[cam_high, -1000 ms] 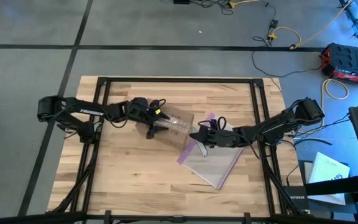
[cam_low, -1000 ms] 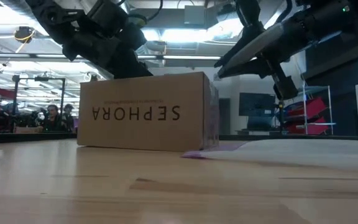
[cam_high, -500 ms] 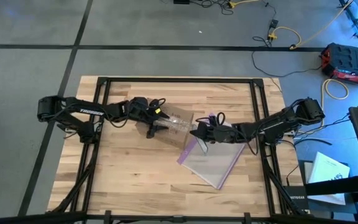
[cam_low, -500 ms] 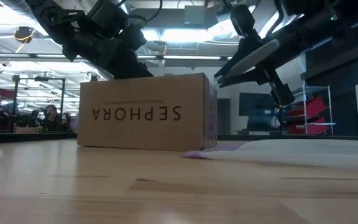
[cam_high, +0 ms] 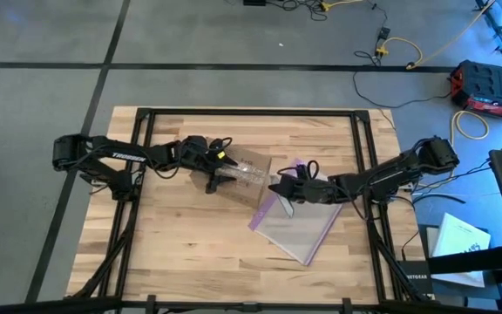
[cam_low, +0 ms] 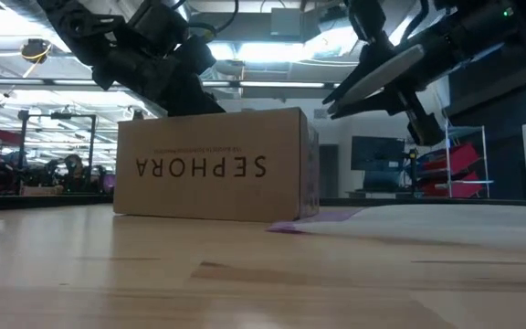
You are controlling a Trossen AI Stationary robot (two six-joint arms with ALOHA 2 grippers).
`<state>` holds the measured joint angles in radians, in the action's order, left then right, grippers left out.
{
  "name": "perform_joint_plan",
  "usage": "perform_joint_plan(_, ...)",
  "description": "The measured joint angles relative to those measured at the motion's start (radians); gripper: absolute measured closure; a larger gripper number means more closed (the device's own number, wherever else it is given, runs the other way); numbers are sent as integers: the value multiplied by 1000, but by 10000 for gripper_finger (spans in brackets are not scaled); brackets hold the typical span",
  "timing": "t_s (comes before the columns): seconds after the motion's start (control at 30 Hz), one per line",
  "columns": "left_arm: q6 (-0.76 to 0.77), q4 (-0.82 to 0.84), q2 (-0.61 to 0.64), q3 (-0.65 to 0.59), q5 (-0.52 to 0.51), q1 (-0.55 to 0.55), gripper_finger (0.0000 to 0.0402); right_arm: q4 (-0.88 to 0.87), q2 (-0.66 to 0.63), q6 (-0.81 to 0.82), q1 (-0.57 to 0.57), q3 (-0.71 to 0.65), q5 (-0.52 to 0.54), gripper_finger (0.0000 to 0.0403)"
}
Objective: Unpack boxes
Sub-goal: Open the cardboard box using the cutter
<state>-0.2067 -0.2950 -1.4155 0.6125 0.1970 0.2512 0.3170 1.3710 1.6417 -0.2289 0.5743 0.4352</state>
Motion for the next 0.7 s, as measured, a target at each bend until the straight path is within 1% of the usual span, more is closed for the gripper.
perform_joint_plan(0.2, 1, -2, 0, 0, 1, 0, 163, -28, -15, -19, 16, 0, -3, 352)
perform_joint_plan(0.33, 5, -2, 0, 0, 3, 0, 163, -28, -13, -43, 49, 0, -36, 352)
perform_joint_plan(0.5, 4, -2, 0, 0, 3, 0, 163, 14, -13, -81, 87, 0, -89, 352)
perform_joint_plan(0.7, 7, -2, 0, 0, 3, 0, 163, 9, -13, -91, 94, 0, -125, 352)
